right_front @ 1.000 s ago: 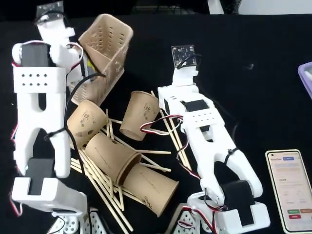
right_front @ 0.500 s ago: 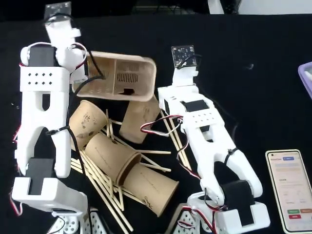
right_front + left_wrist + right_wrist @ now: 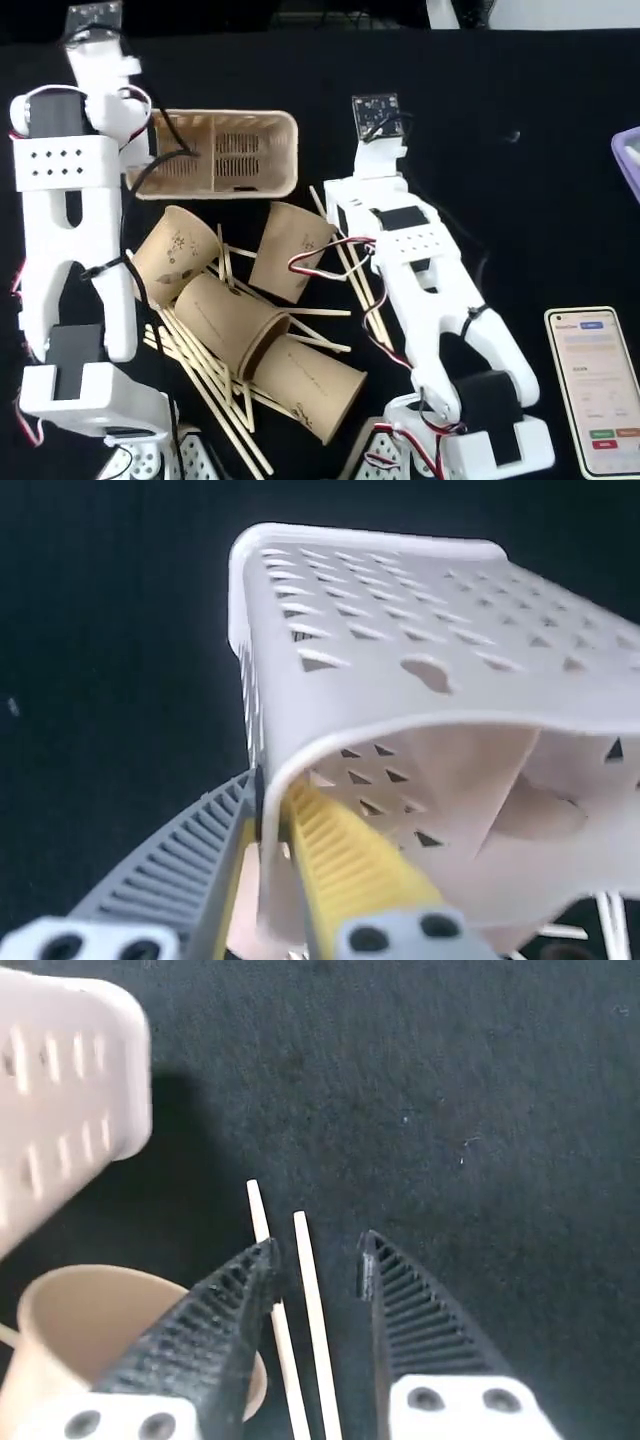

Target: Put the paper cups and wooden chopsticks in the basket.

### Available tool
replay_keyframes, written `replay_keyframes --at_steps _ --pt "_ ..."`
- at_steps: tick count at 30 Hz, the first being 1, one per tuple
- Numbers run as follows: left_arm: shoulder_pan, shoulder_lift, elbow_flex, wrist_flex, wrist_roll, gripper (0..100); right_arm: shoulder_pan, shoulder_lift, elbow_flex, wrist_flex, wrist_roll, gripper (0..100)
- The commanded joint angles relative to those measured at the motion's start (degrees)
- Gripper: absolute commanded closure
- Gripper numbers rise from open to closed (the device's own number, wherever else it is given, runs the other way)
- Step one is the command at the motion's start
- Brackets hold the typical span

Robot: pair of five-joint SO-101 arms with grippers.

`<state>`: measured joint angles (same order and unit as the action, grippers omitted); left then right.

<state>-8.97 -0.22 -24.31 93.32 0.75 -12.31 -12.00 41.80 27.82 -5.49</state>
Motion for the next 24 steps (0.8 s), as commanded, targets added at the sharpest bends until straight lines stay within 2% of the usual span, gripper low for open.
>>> replay_keyframes --at_steps 1,12,19,24 --pt "1.8 -1.9 -8.0 6.8 1.8 97 0.3 -5.5 -0.3 1.4 -0.3 86.4" --pt "0.6 2.0 -6.6 3.9 2.9 96 0.3 -7.0 0.9 1.8 0.0 86.4" --pt "-5.2 9.7 -12.4 3.7 9.8 80 0.3 -7.1 0.9 1.8 0.1 86.4" --pt "-6.5 11.0 -18.1 3.7 9.5 79 0.1 -7.0 0.9 1.8 0.1 86.4"
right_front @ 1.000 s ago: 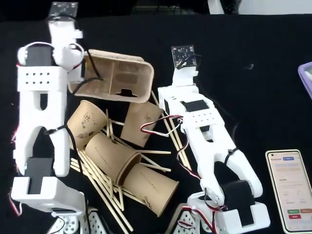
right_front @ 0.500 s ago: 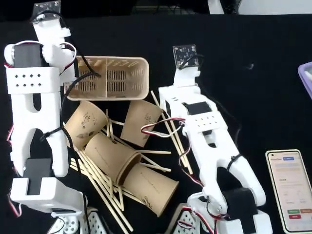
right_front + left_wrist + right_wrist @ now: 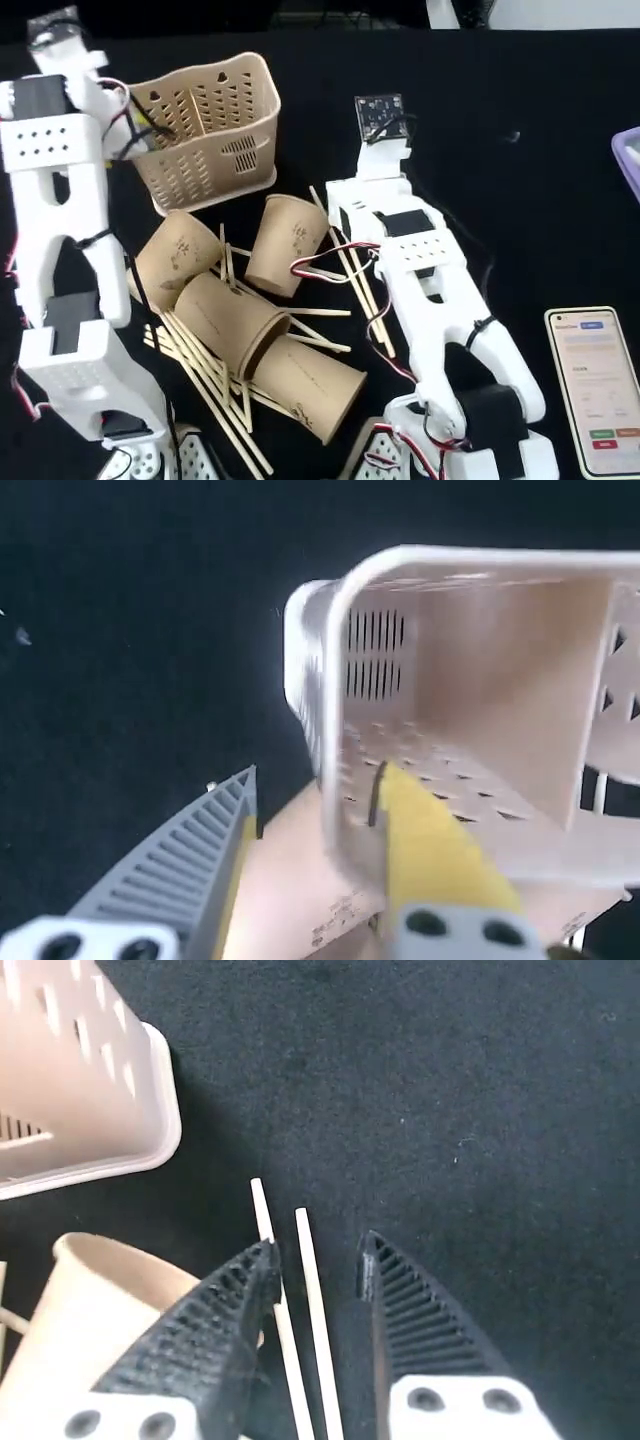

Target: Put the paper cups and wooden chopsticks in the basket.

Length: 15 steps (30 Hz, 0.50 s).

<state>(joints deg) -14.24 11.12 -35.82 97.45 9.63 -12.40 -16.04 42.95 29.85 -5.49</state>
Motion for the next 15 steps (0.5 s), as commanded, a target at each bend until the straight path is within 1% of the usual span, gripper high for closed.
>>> replay_keyframes --at_steps 1,7,10,13,15 --pt "-1.2 -0.4 -7.3 -0.4 0.5 79 0.2 -2.9 -0.2 -0.2 0.1 86.4" --pt "-0.7 -0.4 -12.5 -0.8 0.9 79 0.1 -2.9 -0.1 -0.2 0.1 86.4" --pt "0.4 -0.4 -18.9 -0.2 0.9 79 0.1 -2.9 -0.1 -0.2 0.0 86.4" --pt "1.6 -0.5 -27.0 3.3 0.7 79 0.1 -2.9 -0.1 -0.2 0.0 86.4" --pt "1.5 -0.5 -30.4 3.5 0.7 79 0.1 -2.9 -0.1 -0.2 0.0 86.4"
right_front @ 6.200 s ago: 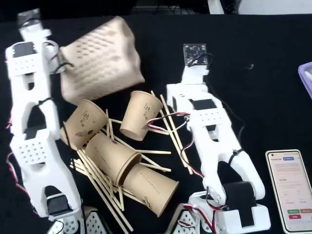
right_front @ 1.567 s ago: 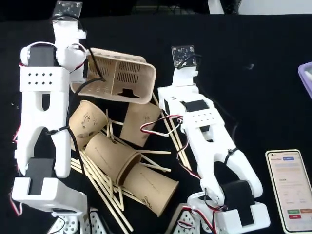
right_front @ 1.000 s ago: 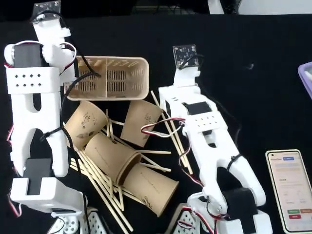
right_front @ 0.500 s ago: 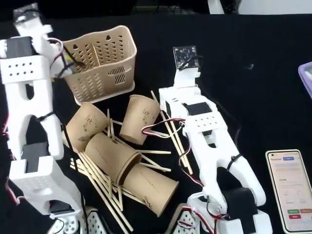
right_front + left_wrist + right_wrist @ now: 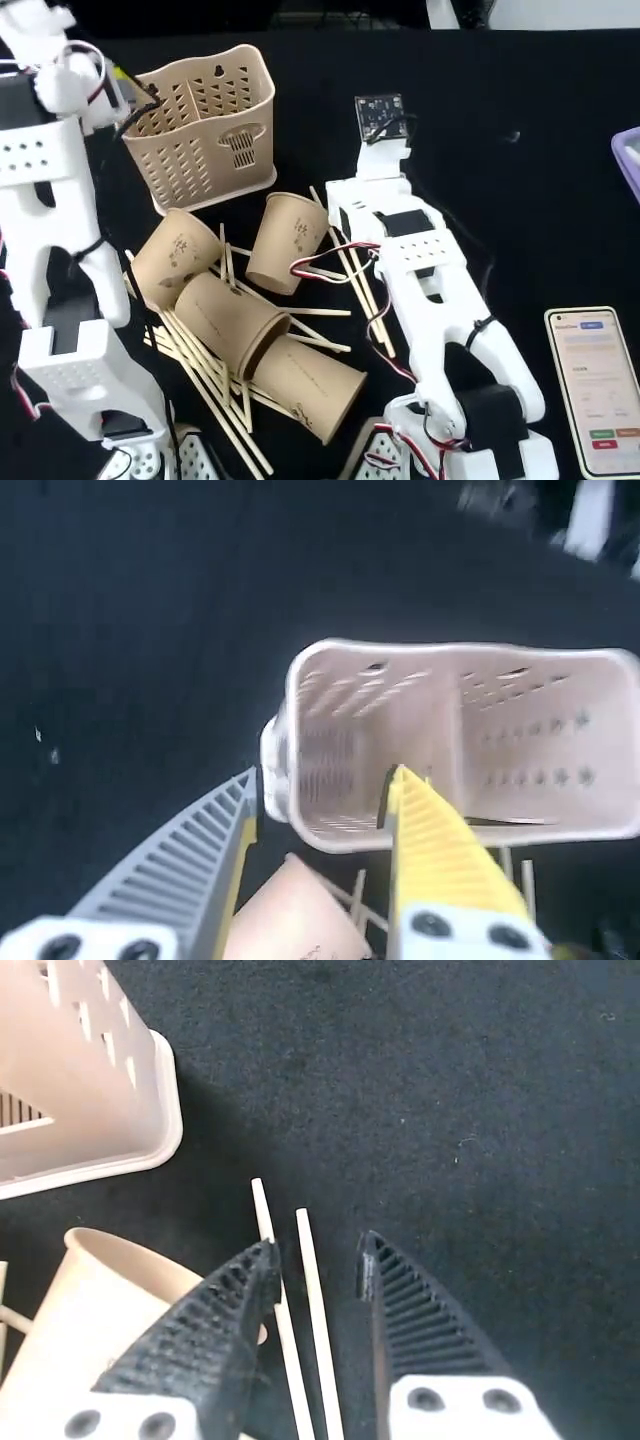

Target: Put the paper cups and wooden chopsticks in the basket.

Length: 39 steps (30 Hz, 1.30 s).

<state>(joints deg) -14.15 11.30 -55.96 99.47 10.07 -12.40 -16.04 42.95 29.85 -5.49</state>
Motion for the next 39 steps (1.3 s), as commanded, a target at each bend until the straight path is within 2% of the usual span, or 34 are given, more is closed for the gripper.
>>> replay_keyframes --at_steps 1,4,9,15,20,28,39 --pt "1.1 -0.8 -11.5 1.5 0.3 79 0.1 -2.9 0.0 -0.2 0.0 86.4" --pt "-0.4 -3.9 -11.7 1.6 0.1 79 0.1 -2.9 0.0 -0.2 -0.2 86.4" --pt "-2.7 -17.8 -3.4 1.6 -0.7 79 0.1 -2.9 -0.1 -0.2 -0.3 86.4" --pt "-8.7 -38.9 20.6 1.2 -8.2 79 0.1 -2.9 0.0 -0.2 -0.2 86.4" --pt "-13.5 -48.4 44.2 0.4 -13.4 79 0.1 -2.9 0.0 -0.2 0.1 86.4" --pt "-14.6 -52.5 78.5 -15.4 -14.9 79 0.0 -2.9 0.0 -0.1 0.1 86.4" --pt "-13.8 -52.4 104.4 -36.4 -14.6 79 -0.3 -2.9 0.0 0.3 0.2 86.4"
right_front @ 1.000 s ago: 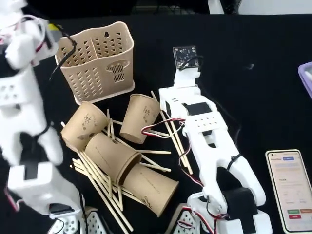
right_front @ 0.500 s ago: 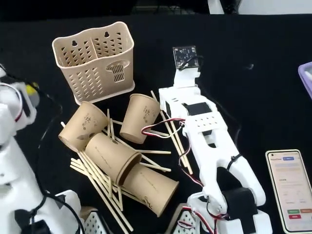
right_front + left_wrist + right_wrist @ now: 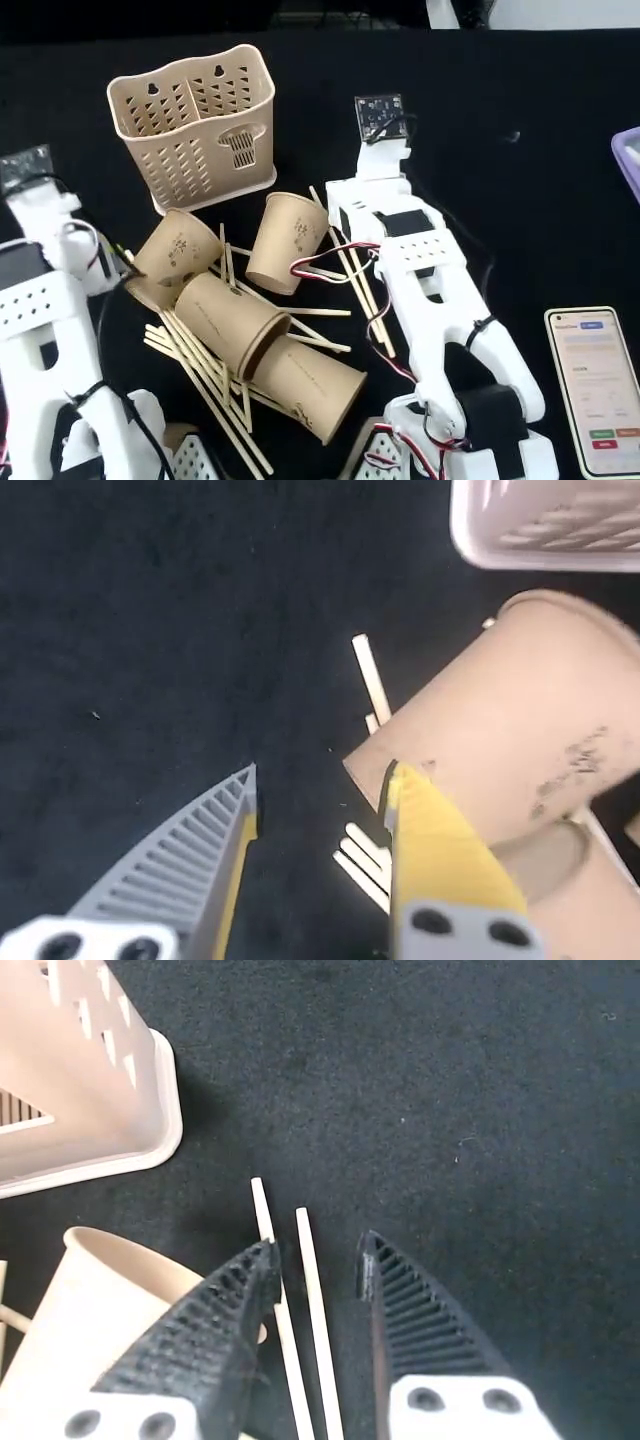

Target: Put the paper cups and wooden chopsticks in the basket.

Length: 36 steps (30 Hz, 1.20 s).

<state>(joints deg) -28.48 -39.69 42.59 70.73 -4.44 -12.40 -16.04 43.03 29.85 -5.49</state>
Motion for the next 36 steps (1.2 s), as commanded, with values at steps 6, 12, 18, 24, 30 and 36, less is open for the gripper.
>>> replay_keyframes --at_steps 6,12,18,24,30,36 --pt "0.4 -1.5 18.7 -18.7 0.0 79 -7.0 -2.9 -0.2 2.0 11.9 86.4" --pt "-2.9 -1.5 20.4 -20.0 0.1 79 -8.5 -2.9 -4.0 8.0 17.2 84.8" --pt "-5.8 -1.5 20.4 -20.4 2.7 79 -9.5 -2.3 -6.4 14.4 23.5 72.7" --pt "-5.5 -1.5 20.4 -20.5 3.2 79 -5.0 -8.8 -18.9 35.3 23.4 72.7" --pt "-5.3 -1.5 20.4 -20.5 3.2 79 -4.4 -22.4 -20.4 59.1 42.5 72.7" --pt "-5.3 -1.5 20.4 -20.5 3.2 79 -7.6 -38.7 -6.3 65.2 54.1 72.7"
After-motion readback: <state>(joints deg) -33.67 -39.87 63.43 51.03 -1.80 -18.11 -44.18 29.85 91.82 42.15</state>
